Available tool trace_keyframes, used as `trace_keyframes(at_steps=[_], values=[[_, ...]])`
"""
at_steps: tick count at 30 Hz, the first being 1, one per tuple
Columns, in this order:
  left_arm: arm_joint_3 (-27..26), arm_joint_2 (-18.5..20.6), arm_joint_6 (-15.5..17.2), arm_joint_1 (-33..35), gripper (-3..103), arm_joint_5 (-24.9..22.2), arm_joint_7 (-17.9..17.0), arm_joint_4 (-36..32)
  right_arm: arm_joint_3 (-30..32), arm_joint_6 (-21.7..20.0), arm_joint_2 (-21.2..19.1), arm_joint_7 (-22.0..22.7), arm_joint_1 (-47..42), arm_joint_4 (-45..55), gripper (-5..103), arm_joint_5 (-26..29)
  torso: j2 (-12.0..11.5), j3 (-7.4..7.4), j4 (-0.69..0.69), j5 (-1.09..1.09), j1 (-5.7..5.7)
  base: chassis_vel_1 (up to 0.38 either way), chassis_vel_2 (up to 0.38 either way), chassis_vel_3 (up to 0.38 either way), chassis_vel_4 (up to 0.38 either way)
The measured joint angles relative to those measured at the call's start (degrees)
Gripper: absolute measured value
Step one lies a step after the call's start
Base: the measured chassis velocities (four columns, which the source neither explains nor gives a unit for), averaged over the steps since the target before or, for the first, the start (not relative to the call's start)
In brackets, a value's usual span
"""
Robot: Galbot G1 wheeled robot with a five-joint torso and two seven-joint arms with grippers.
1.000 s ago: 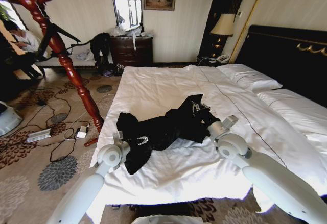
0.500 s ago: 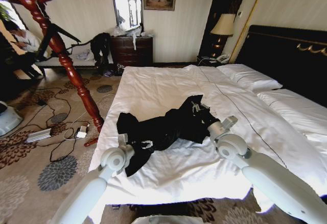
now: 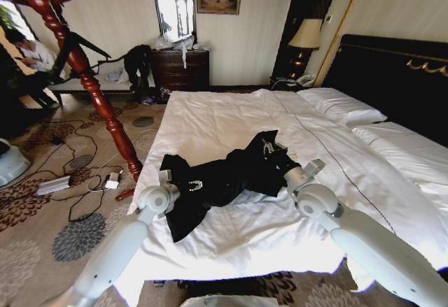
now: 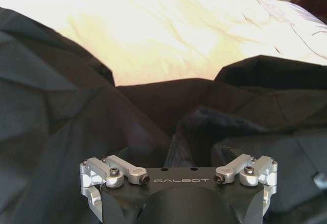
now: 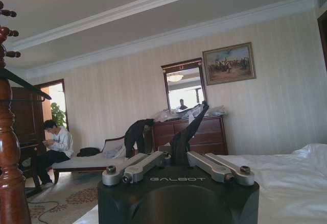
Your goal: Pick up the clothes from the bed and hang them on the clothes hanger.
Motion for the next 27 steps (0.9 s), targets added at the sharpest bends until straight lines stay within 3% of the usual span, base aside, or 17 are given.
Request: trace_keyframes(at_steps=[5, 12, 15, 20, 23, 27], values=[[1.01, -1.42, -0.21, -0.3, 93, 0.38, 0.09, 0.67, 0.04, 0.0, -0.16, 0.07, 0.04, 0.0, 1, 0.04, 0.0, 0.0, 0.0, 0.0, 0.0, 0.0, 0.0, 0.0, 0.0], [1.76, -2.04, -0.97, 2.0, 60, 1.9, 1.12, -0.01, 0.27, 0.0, -0.07, 0.11, 0.06, -0.36, 1, 0.08, 0.0, -0.01, 0.02, 0.0, 0.0, 0.0, 0.0, 0.0, 0.0], [1.63, -1.82, -1.11, 2.4, 55, 1.89, 1.21, -0.58, 0.23, 0.0, 0.25, 0.11, 0.21, -0.65, 1, 0.05, 0.0, -0.01, 0.01, 0.0, 0.0, 0.0, 0.0, 0.0, 0.0], [0.98, -1.11, -1.3, 3.08, 34, 1.59, 1.27, -1.37, 0.12, 0.02, 0.56, 0.11, 0.64, -0.94, 1, 0.03, 0.0, -0.01, 0.02, 0.0, 0.0, 0.0, 0.0, 0.0, 0.0], [0.67, -0.98, -1.54, 3.39, 28, 1.56, 1.37, -1.59, 0.1, 0.03, 0.56, 0.11, 0.81, -0.97, 1, 0.05, 0.0, -0.01, 0.01, 0.0, 0.0, 0.0, 0.0, 0.0, 0.0], [-0.33, -0.68, -2.15, 4.27, 7, 1.27, 1.68, -2.47, 0.16, 0.09, 0.3, 0.11, 1.03, -0.98, 1, 0.17, 0.0, -0.01, 0.02, 0.0, 0.0, 0.0, 0.0, 0.0, 0.0]])
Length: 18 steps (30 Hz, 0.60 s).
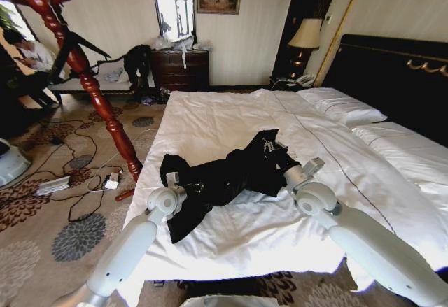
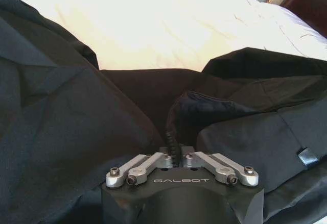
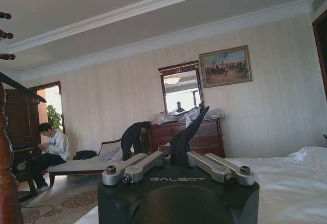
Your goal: Pick up the clothes from the bed and hang them on the clothes hanger.
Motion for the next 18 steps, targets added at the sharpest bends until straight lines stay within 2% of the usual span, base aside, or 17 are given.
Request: trace_keyframes(at_steps=[2, 4, 12, 16, 18], values=[[-0.19, 0.08, 0.0, 0.19, 7, -0.26, -0.05, -0.19, 0.06, 0.02, -0.05, 0.01, 0.01, 0.01, 1, 0.03, 0.0, 0.0, 0.0, 0.0, 0.0, 0.0, 0.0, 0.0, 0.0], [-0.63, 0.2, 0.0, 0.63, 0, -0.62, -0.08, -0.55, 0.23, 0.12, -0.1, 0.09, 0.1, 0.02, 1, 0.15, 0.0, 0.0, 0.0, 0.0, 0.0, 0.0, 0.0, 0.0, 0.0], [-2.55, 0.46, -0.78, 1.56, 0, -0.67, 0.19, -2.16, 0.68, 0.23, -0.1, 0.79, 0.53, 0.09, 1, 1.03, 0.0, 0.0, 0.0, 0.0, 0.0, 0.0, 0.0, 0.0, 0.0], [-6.53, 2.42, -2.89, 0.12, 0, -1.8, 0.82, -5.88, 2.03, 0.77, -1.13, 1.19, 2.22, 0.42, 1, 2.8, 0.0, 0.0, 0.0, -0.01, 0.0, 0.0, 0.0, 0.0, 0.0], [-8.37, 5.38, -4.21, -2.41, 0, -3.42, 0.98, -7.99, 2.93, 1.21, -2.21, 1.23, 4.06, 0.55, 1, 4.41, 0.0, 0.0, -0.01, -0.01, 0.0, 0.0, 0.0, 0.0, 0.0]])
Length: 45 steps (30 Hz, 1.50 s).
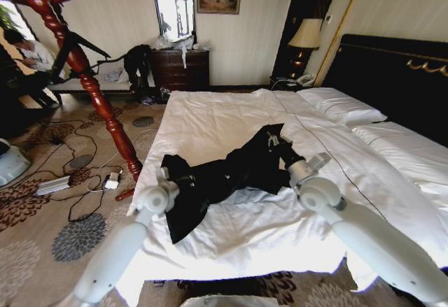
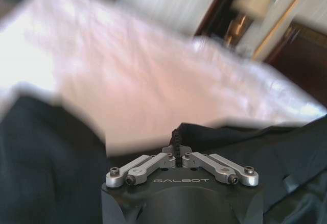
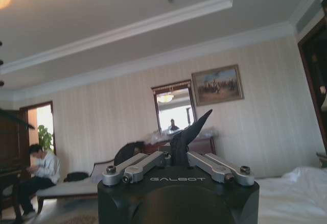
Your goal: Pick up the clothes from the bed and hang them on the clothes hanger.
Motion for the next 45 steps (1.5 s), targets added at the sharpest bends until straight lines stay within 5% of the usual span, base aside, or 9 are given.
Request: trace_keyframes(at_steps=[2, 7, 8, 14, 21, 24, 36, 42, 45], values=[[-1.65, 6.41, -1.7, -5.7, 0, -2.44, 0.3, -1.27, 0.49, 0.33, -1.11, 0.03, 4.17, 0.21, 1, 2.84, 0.0, 0.0, -0.01, 0.0, 0.0, 0.0, 0.0, 0.0, 0.0], [-0.72, 15.07, -3.11, -19.77, 0, -10.35, -1.16, 0.65, 0.17, 0.39, -1.36, 0.71, 13.46, 0.06, 1, 8.33, 0.0, 0.0, 0.03, -0.03, 0.01, 0.0, 0.0, 0.0, 0.0], [-0.72, 15.07, -3.11, -19.77, 0, -10.35, -1.16, 0.65, 0.17, 0.39, -1.36, 0.71, 13.46, 0.06, 1, 8.33, 0.0, 0.0, 0.03, -0.03, 0.01, 0.0, 0.0, 0.0, 0.0], [4.16, 20.07, -2.71, -44.82, 0, -19.4, -2.27, 6.9, -1.09, -0.98, -2.15, 2.63, 32.18, 0.3, 1, 11.84, 0.0, 0.01, 0.0, -0.03, 0.03, 0.0, 0.0, 0.0, 0.0], [4.95, 23.2, -2.18, -55.6, 0, -23.23, -2.23, 5.53, -0.29, -1.79, -7.17, 2.99, 41.67, 3.8, 1, 13.96, 0.0, -0.01, -0.01, 0.02, -0.01, 0.0, 0.0, 0.0, 0.0], [3.84, 28.43, -2.9, -60.03, 0, -26.45, -2.15, 2.15, 0.74, -2.76, -12.04, 6.17, 46.8, 8.35, 1, 17.8, 0.0, -0.01, -0.01, 0.02, -0.01, 0.0, 0.0, 0.0, 0.0], [-1.06, 45.08, -3.61, -60.28, 0, -33.68, -0.64, -3.66, 0.77, -9.92, -19.17, 12.54, 60.18, 14.38, 1, 25.96, 0.01, -0.03, 0.02, 0.0, -0.03, 0.0, 0.0, 0.0, 0.0], [-2.88, 44.83, -2.8, -54.28, 0, -33.06, -2.29, -4.18, 0.65, -13.5, -19.48, 14.8, 54.59, 14.6, 1, 24.86, 0.01, -0.02, 0.01, 0.01, -0.02, 0.0, 0.0, 0.0, 0.0], [-2.02, 39.68, -0.62, -44.25, 0, -26.99, -4.74, -3.23, -2.16, -14.69, -16.59, 13.82, 42.82, 11.06, 0, 16.94, 0.01, 0.0, -0.03, 0.04, -0.01, 0.0, 0.0, 0.0, 0.0]])
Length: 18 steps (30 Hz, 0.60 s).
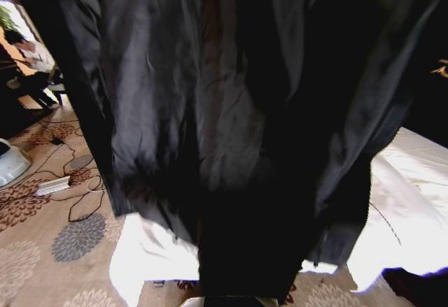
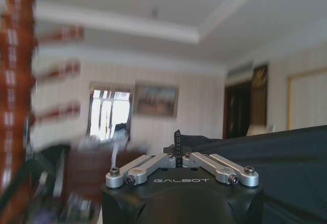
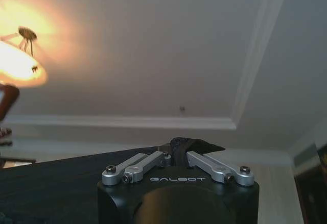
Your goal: Pick up the clothes from the bed and hang them on the clothes hanger.
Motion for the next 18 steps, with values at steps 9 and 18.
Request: trace_keyframes(at_steps=[9, 18], values=[[8.22, -16.18, 3.33, 14.27, 0, 16.15, -2.43, 12.12, -21.29, 4.93, 19.97, -3.73, -5.23, -22.95, 0, -15.5, -0.04, 0.04, 0.06, -0.03, 0.06, 0.0, 0.0, 0.0, 0.0], [12.51, -25.41, 4.72, 15.02, 0, 25.77, -3.88, 26.0, -29.01, 13.84, 36.31, -9.89, -5.74, -46.45, 0, -27.77, -0.04, 0.02, 0.01, -0.04, 0.03, 0.0, 0.0, 0.0, 0.0]])
